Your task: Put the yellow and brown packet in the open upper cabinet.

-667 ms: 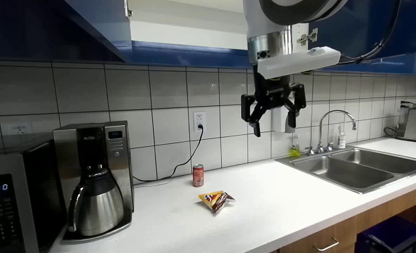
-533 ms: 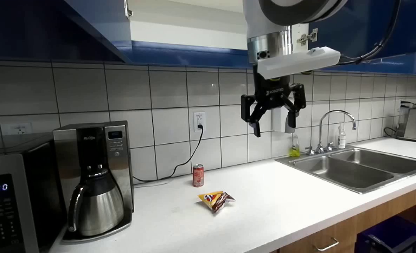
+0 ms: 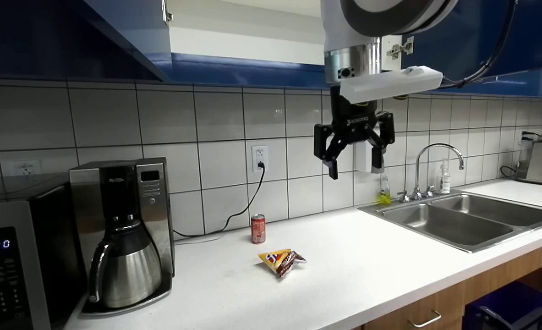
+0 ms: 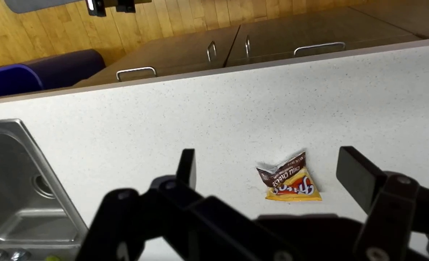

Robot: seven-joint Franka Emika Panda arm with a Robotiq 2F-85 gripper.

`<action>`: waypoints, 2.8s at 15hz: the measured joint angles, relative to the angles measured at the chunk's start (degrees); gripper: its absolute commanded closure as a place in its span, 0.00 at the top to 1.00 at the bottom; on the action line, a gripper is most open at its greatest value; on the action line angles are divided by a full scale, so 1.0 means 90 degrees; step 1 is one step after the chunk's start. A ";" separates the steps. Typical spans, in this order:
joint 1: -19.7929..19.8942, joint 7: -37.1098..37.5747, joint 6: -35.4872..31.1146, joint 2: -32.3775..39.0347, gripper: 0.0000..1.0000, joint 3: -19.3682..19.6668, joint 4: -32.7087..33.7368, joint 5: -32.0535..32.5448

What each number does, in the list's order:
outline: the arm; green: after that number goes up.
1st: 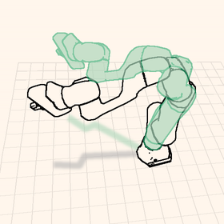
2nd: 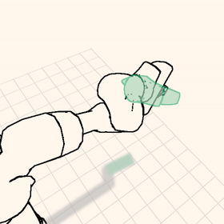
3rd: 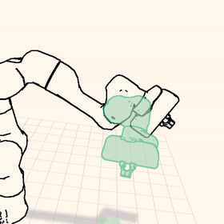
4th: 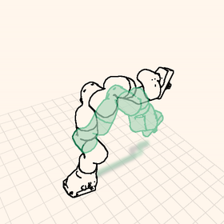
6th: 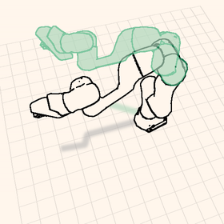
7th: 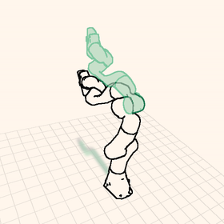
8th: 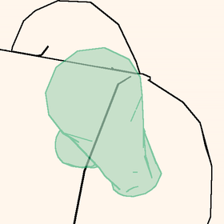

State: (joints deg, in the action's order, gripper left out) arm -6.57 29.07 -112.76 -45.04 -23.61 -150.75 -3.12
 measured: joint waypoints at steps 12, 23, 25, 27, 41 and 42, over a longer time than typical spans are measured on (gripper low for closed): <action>-0.0294 -0.1436 -0.0688 0.0296 1.00 0.1042 -0.0610 0.0125; 0.0518 -0.1401 -0.3306 0.2634 1.00 0.1055 -0.0547 0.1364; 0.0649 -0.1299 -0.3799 0.3237 1.00 0.1055 -0.0357 0.1669; 0.0751 -0.1167 -0.4172 0.3836 1.00 0.1056 -0.0088 0.2017; 0.0621 -0.0806 -0.4504 0.5564 1.00 0.1387 0.1062 0.2857; 0.0566 -0.0807 -0.4504 0.5567 1.00 0.1446 0.1060 0.2852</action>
State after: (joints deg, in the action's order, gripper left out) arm -1.48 21.81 -153.29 5.06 -10.59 -141.20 22.55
